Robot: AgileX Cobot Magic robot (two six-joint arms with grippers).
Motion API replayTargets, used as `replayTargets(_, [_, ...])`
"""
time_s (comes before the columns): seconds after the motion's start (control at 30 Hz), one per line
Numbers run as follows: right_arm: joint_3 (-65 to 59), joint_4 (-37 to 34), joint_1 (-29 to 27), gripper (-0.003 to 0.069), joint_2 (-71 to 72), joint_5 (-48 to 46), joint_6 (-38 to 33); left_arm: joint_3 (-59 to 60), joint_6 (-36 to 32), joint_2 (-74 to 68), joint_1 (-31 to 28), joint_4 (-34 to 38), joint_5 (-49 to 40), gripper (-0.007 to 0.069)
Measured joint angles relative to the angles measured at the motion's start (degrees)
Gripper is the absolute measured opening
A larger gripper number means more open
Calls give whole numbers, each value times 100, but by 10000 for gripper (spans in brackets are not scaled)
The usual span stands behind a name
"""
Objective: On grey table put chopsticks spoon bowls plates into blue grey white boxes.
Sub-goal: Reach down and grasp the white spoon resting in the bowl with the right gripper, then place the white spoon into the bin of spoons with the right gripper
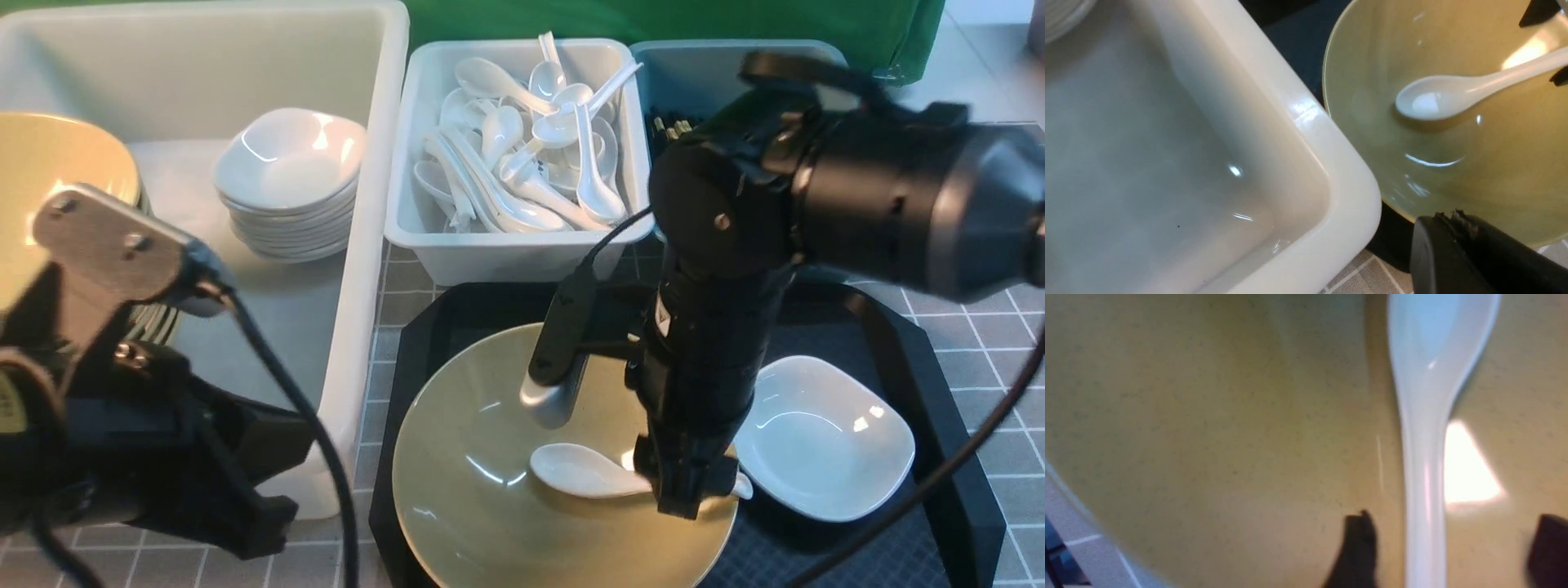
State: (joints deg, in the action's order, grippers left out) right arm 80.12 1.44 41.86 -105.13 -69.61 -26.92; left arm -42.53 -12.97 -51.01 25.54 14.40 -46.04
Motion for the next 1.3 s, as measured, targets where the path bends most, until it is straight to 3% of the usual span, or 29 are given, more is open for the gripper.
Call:
replayTargets(0.13, [0, -85, 0, 627, -282, 52, -108, 0, -154, -235, 0, 40, 98, -8])
replayTargets(0.27, [0, -44, 13, 554, -430, 105, -121, 0, -214, -312, 0, 52, 230, -7])
replayTargets(0.3, [0, 39, 49, 458, -504, 158, -121, 0, -281, -343, 0, 54, 332, -7])
replayTargets(0.33, [0, 39, 49, 445, -513, 158, -121, 0, -286, -344, 0, 54, 346, -7])
replayTargets(0.37, [0, 80, 74, 327, -533, 158, -121, 0, -324, -355, 0, 54, 450, -7])
replayTargets(0.4, [0, 94, 75, 327, -539, 158, -121, 0, -329, -361, 0, 54, 462, -7])
replayTargets(0.43, [13, 164, 100, 187, -540, 139, -121, 0, -352, -362, 0, 54, 526, -7])
replayTargets(0.47, [58, 200, 108, 171, -540, 126, -121, 0, -380, -362, 0, 54, 554, -7])
replayTargets(0.73, [1236, 859, 65, 183, -338, 162, 303, -11, -439, -362, 0, 54, 578, -7])
replayTargets(0.83, [2147, 1017, -340, 183, -375, 1033, 893, -285, -439, -434, 0, 54, 578, -7])
replayTargets(1.1, [2910, 1083, -919, 185, -1128, 3261, 2432, -903, -441, -918, 0, 65, 456, -7])
replayTargets(1.17, [3003, 1083, -1028, 223, -1493, 3804, 2736, -939, -423, -1043, 0, 102, 377, -7])
replayTargets(1.3, [3305, 1083, -1226, 419, -1897, 3847, 3369, -951, -198, -1094, 0, 102, 287, -7])
